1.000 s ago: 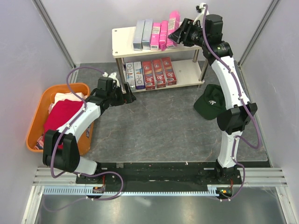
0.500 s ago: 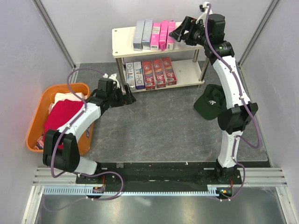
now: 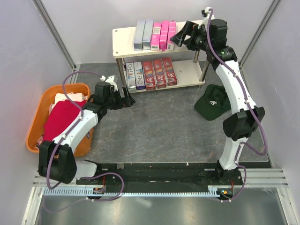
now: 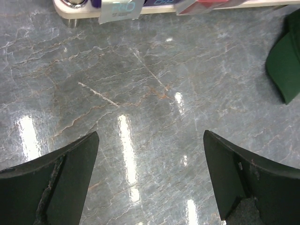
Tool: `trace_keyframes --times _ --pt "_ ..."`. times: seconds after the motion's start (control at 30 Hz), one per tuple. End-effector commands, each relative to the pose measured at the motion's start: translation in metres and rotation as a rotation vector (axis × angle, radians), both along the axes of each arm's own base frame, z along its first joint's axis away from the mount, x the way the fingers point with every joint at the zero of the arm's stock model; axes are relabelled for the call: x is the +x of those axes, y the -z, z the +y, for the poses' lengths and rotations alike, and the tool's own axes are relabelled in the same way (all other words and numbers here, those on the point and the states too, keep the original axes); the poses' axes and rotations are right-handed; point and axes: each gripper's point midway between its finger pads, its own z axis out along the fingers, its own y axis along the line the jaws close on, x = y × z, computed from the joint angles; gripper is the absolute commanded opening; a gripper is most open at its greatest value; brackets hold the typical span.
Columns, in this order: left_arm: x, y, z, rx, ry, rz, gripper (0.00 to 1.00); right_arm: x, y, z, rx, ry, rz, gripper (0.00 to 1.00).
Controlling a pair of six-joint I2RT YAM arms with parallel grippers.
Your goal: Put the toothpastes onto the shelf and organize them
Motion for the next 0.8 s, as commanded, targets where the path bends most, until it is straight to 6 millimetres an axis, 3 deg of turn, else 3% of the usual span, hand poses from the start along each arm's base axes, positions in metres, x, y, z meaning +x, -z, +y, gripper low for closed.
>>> trace_keyframes --times 0.0,0.03,0.07,0.13,0.23,0.3,0.33,0.4,0.43,0.5,0.53,0.6,0.63,0.67,0.77 --pt "-0.001 -0.036 -0.006 -0.052 0.044 -0.162 1.00 -0.034 -0.047 -0.014 0.026 0.044 -0.129 0.98" --pt "-0.002 -0.038 -0.007 -0.061 0.053 -0.186 1.00 -0.037 -0.047 -0.016 0.032 0.049 -0.142 0.98" --pt "-0.004 -0.041 -0.009 -0.067 0.067 -0.208 1.00 -0.037 -0.026 -0.016 0.021 0.053 -0.101 0.98" --pt "-0.006 -0.049 -0.009 -0.080 0.076 -0.260 1.00 -0.047 -0.025 -0.021 0.017 0.069 -0.115 0.98" --pt "-0.010 -0.054 -0.010 -0.081 0.099 -0.293 1.00 -0.056 0.003 -0.034 -0.012 0.129 -0.078 0.98" --pt "-0.010 -0.054 -0.010 -0.080 0.101 -0.299 1.00 -0.068 0.034 -0.043 -0.051 0.164 -0.036 0.98" --pt "-0.011 -0.055 -0.010 -0.078 0.102 -0.303 1.00 -0.069 0.063 -0.051 -0.078 0.204 0.007 0.98" --pt "-0.012 -0.053 -0.009 -0.076 0.098 -0.304 1.00 -0.082 0.073 -0.060 -0.095 0.232 0.008 0.98" --pt "-0.013 -0.054 -0.008 -0.076 0.097 -0.307 1.00 -0.086 0.100 -0.067 -0.118 0.256 0.041 0.98" --pt "-0.013 -0.060 -0.008 -0.081 0.095 -0.344 1.00 -0.098 0.111 -0.075 -0.134 0.289 0.045 0.98" --pt "-0.013 -0.062 -0.007 -0.081 0.094 -0.355 1.00 -0.105 0.133 -0.078 -0.147 0.293 0.072 0.98" --pt "-0.016 -0.068 -0.007 -0.084 0.096 -0.384 1.00 -0.114 0.138 -0.088 -0.159 0.331 0.062 0.98" --pt "-0.016 -0.069 -0.006 -0.081 0.094 -0.390 1.00 -0.122 0.158 -0.091 -0.176 0.337 0.093 0.98" --pt "-0.017 -0.075 -0.005 -0.083 0.095 -0.414 1.00 -0.129 0.156 -0.094 -0.173 0.347 0.080 0.98" --pt "-0.019 -0.076 -0.003 -0.090 0.079 -0.440 1.00 -0.146 0.176 -0.105 -0.179 0.388 0.089 0.98"
